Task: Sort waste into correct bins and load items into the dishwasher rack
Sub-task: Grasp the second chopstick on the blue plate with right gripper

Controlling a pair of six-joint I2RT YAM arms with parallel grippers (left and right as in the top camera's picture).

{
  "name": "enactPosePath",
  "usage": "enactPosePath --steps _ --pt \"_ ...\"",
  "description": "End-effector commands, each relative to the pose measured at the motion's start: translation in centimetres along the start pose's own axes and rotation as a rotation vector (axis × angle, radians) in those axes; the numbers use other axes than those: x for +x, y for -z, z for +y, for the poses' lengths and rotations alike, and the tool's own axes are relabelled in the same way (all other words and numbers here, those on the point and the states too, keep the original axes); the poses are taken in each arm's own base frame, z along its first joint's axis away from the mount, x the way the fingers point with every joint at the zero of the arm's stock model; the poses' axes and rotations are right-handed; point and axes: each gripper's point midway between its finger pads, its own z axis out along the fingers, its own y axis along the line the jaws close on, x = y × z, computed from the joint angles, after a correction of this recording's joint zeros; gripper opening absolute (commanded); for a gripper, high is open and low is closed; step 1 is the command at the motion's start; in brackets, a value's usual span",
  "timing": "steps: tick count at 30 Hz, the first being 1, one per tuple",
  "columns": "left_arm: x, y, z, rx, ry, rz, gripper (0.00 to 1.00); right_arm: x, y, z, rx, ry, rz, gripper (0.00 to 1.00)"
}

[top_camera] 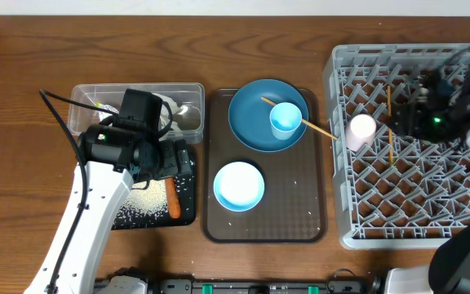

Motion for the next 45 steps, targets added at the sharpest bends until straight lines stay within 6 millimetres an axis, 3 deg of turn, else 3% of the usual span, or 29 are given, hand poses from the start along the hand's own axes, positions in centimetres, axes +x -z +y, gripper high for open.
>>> enactPosePath --steps 1,9,17,27,30,34,43,45 --pt "-0.4 0.6 0.2 -0.003 -0.002 -0.027 0.99 -1.1 0.3 5.1 -0.088 0.17 -0.038 0.57" --pt "-0.4 0.6 0.2 -0.003 -0.002 -0.027 0.98 -0.4 -3.8 11.2 -0.004 0.656 0.019 0.59" --pt "-0.4 0.6 0.2 -0.003 -0.002 -0.027 0.98 -0.4 -6.9 12.0 0.145 0.931 0.073 0.56" --pt "-0.4 0.6 0.2 -0.003 -0.002 -0.027 0.99 2.3 -11.6 11.2 0.064 0.911 0.219 0.53" --pt "-0.4 0.6 0.2 -0.003 -0.002 -0.027 0.98 2.8 -12.4 11.0 0.06 0.91 0.244 0.46" --pt "-0.4 0.6 0.2 -0.003 -0.002 -0.027 0.98 2.9 -12.6 10.8 0.059 0.908 0.252 0.32" --pt "-0.4 0.6 0.2 -0.003 -0.002 -0.027 0.98 4.0 -12.6 10.4 0.056 0.89 0.291 0.29" --pt "-0.4 0.6 0.2 -0.003 -0.002 -0.027 0.99 4.2 -12.7 10.3 0.055 0.889 0.295 0.22"
